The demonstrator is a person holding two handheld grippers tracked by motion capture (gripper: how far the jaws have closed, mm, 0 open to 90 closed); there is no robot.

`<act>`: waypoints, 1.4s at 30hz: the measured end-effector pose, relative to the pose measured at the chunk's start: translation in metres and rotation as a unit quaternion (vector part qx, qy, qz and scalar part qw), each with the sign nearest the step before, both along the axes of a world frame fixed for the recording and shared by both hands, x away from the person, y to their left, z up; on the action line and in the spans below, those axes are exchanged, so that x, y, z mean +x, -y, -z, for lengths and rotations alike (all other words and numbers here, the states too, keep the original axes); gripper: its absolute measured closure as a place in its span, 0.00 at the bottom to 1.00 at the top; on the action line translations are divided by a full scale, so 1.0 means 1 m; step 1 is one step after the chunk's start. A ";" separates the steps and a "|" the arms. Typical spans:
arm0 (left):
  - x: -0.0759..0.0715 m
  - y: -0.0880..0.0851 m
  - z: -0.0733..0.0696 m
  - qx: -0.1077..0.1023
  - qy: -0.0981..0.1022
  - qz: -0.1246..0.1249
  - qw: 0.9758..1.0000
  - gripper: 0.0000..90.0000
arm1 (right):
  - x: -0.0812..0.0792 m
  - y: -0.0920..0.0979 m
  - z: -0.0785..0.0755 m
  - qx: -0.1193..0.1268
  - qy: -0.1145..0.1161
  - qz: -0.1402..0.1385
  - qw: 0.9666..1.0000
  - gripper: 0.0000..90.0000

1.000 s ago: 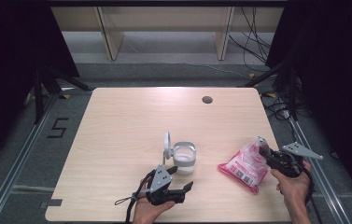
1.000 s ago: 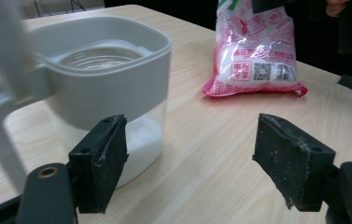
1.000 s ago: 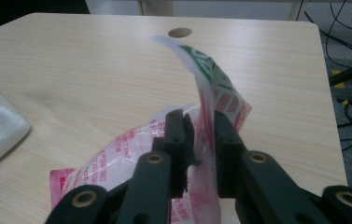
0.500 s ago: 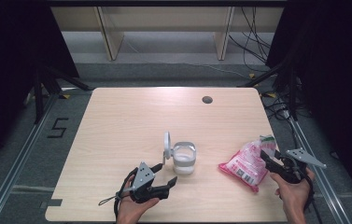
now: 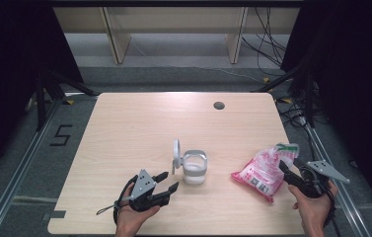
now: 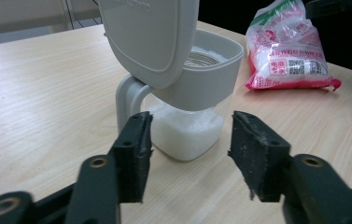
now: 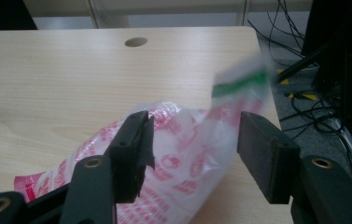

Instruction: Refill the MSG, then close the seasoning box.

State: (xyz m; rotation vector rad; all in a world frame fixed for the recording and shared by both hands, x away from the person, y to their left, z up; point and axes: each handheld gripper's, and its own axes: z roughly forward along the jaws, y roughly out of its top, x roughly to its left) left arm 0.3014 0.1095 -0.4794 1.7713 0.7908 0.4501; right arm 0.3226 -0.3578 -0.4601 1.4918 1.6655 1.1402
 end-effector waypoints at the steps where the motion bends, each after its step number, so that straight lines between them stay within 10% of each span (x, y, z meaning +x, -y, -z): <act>1: 0.000 -0.001 -0.001 0.002 0.002 0.000 1.000 0.58 | -0.002 -0.002 -0.001 0.018 0.006 0.000 1.000 0.50; 14: 0.007 -0.007 -0.006 -0.006 0.026 -0.004 1.000 0.86 | -0.010 -0.031 -0.002 -0.012 0.025 -0.063 0.998 0.48; 23: 0.020 -0.015 -0.008 0.021 0.043 -0.025 0.999 0.99 | -0.015 -0.068 0.005 -0.061 0.020 -0.155 0.986 0.48; 42: 0.029 -0.008 -0.033 0.015 0.054 -0.020 0.998 0.99 | -0.020 -0.076 0.007 -0.058 0.006 -0.174 0.983 0.48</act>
